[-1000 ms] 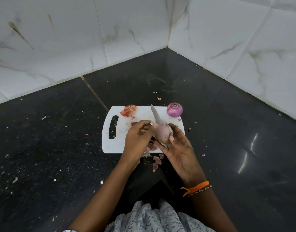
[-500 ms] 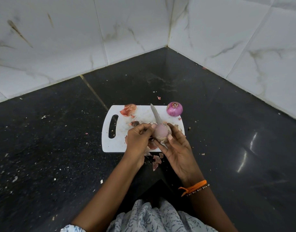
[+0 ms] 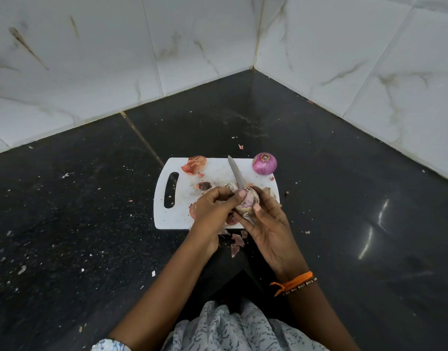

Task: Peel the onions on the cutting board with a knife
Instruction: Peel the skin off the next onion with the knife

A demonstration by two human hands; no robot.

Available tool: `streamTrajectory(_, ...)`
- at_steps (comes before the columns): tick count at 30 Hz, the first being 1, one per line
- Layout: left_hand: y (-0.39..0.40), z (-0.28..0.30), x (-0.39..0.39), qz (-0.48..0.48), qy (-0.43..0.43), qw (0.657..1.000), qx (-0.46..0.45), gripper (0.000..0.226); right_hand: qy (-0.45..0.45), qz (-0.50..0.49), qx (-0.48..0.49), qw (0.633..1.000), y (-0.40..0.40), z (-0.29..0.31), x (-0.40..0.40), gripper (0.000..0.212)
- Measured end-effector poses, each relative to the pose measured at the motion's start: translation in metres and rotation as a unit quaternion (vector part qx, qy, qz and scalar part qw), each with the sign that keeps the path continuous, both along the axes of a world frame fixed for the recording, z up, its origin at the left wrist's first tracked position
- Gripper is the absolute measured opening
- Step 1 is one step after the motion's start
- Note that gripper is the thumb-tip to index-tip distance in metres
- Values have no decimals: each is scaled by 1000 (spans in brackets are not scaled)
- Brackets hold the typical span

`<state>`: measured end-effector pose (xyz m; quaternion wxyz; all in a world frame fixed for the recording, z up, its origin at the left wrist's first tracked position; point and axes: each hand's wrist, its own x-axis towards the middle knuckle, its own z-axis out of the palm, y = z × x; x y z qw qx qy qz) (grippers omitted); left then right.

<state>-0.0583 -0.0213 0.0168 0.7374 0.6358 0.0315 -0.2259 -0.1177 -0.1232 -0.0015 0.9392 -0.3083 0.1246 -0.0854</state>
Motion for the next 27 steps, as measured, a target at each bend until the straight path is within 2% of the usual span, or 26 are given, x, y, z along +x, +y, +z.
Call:
streamTrajectory(3,0,-1,1,2,36,998,-46,19,-1,6,3,1000,1,0,0,46)
streamTrajectory(5,0,-2,2,11,37,998,-47,22,-1,7,6,1000,1,0,0,46)
streamTrajectory(9,0,-5,1,15,38,998,-39,12,-1,-1,9,1000,0,-1,1,44)
streamTrajectory(12,0,-7,2,17,52,997,-46,17,1,-7,4,1000,-2,-3,2,44)
streamTrajectory(16,2,-5,2,-24,22,999,-36,12,-4,-2,7,1000,-5,-6,1,41)
streamTrajectory(18,3,-6,3,-19,12,999,-26,19,-10,3,9,1000,-6,-7,0,40)
streamTrajectory(22,4,-7,6,-9,15,999,-35,6,-21,6,6,1000,-8,-9,0,35)
streamTrajectory(27,4,-10,7,10,15,1000,-25,8,-23,2,7,1000,-8,-11,0,31)
